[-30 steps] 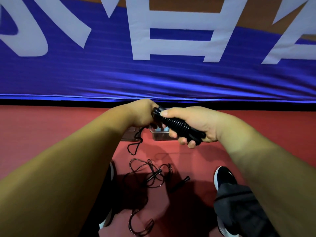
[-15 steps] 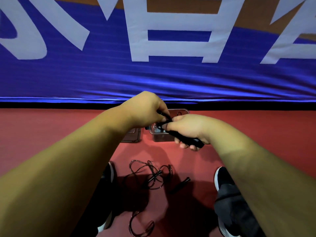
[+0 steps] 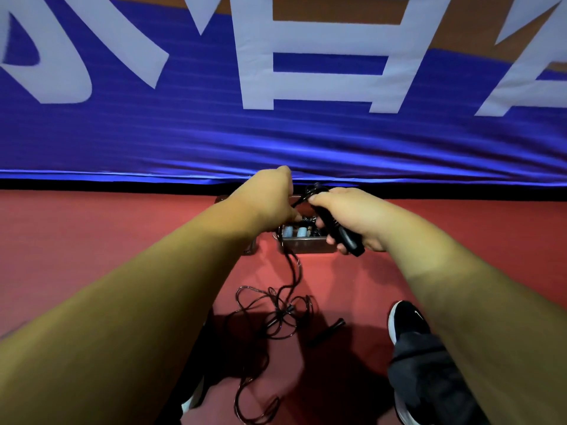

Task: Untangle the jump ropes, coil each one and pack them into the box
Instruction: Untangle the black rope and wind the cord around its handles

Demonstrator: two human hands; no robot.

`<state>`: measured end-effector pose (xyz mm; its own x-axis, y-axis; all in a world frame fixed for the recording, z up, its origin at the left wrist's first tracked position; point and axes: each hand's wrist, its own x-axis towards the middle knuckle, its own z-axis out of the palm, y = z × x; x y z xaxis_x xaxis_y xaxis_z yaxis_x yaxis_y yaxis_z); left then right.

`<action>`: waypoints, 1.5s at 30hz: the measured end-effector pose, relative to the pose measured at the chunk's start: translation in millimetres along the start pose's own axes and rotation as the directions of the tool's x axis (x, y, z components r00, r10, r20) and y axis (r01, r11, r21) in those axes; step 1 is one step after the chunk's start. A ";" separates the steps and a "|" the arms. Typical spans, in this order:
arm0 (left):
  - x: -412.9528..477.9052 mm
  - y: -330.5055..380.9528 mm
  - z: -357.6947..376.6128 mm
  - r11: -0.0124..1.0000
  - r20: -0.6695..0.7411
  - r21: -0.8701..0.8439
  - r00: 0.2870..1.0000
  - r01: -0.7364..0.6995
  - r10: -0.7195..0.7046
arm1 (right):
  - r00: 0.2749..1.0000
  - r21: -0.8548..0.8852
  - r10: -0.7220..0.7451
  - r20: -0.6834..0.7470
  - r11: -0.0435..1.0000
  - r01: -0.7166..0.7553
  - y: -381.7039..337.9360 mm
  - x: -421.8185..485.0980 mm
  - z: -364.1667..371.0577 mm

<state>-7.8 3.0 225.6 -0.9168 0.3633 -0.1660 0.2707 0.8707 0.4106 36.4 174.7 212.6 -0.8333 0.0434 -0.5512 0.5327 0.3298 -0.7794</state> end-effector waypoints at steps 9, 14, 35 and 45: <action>0.1 7.7 -0.4 0.771 0.155 -0.634 0.986 0.050 0.063 | 0.997 0.222 0.061 -0.040 0.974 -0.050 -4.7 1.6 -9.1; -4.4 12.8 -13.3 0.334 0.351 -0.899 0.921 0.282 0.168 | 0.998 0.252 0.021 -0.052 0.968 -0.007 -4.6 -0.8 -13.9; -3.9 -3.7 -16.1 0.360 0.355 -0.887 0.926 0.291 0.126 | 0.980 0.021 -0.167 -0.106 0.985 0.170 -6.7 -9.3 -21.0; -12.0 -4.6 -9.8 0.588 0.302 -0.781 0.951 0.208 0.065 | 0.998 0.209 -0.020 0.063 0.978 0.007 -10.5 -7.5 -11.9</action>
<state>-0.9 -8.6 234.5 -0.7656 0.5022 -0.4021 -0.2610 0.3289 0.9076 35.3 182.1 228.5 -0.8328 -0.0232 -0.5531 0.5464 0.1257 -0.8280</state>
